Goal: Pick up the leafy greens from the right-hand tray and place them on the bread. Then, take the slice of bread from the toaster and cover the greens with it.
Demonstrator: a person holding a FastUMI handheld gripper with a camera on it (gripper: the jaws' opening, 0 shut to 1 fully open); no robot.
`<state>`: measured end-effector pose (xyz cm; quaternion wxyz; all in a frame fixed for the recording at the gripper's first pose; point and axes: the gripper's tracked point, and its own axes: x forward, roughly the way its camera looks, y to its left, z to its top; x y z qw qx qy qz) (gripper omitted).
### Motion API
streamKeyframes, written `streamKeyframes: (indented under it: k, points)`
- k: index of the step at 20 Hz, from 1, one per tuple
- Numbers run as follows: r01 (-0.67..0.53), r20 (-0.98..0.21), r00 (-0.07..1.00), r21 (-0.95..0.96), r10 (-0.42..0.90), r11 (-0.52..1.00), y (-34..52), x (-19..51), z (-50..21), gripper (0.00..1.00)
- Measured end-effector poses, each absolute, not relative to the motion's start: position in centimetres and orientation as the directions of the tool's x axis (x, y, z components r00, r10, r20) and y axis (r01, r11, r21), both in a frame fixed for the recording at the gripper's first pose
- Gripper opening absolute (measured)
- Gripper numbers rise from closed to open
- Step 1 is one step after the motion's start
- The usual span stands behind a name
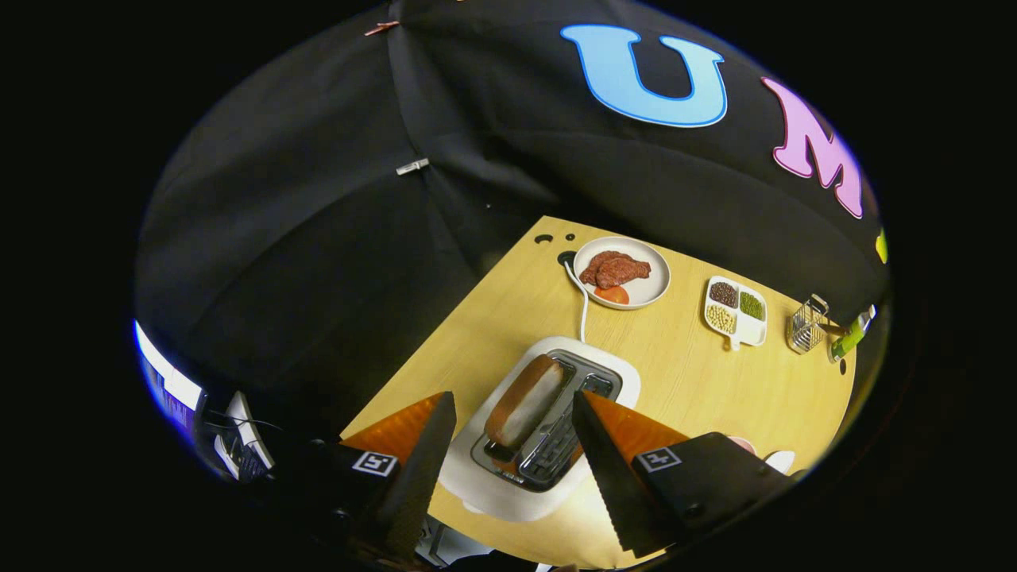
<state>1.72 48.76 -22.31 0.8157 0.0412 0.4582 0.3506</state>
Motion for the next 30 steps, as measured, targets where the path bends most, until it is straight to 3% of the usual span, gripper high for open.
streamKeyframes:
  k: [2,4,6,8,9,13,15,30]
  points:
    - [-0.519,-0.75,0.331,0.363,0.573,0.774,49.5,2.0,-23.7,0.93]
    - [-0.471,-0.783,0.345,0.332,0.518,0.817,49.6,2.3,-25.0,0.84]
    - [-0.409,-0.804,0.34,0.34,0.487,0.847,49.9,2.6,-25.8,0.71]
    - [-0.342,-0.84,0.309,0.34,0.446,0.876,49.7,2.2,-26.7,0.49]
    - [-0.321,-0.844,0.29,0.358,0.45,0.877,49.8,1.8,-26.9,0.47]
    - [-0.244,-0.855,0.304,0.357,0.421,0.902,48.6,2.0,-27.0,0.17]
    - [-0.248,-0.844,0.287,0.391,0.452,0.886,48.9,1.6,-26.4,0.13]
    - [-0.24,-0.653,0.388,0.61,0.651,0.755,43.5,1.9,-14.6,0.13]
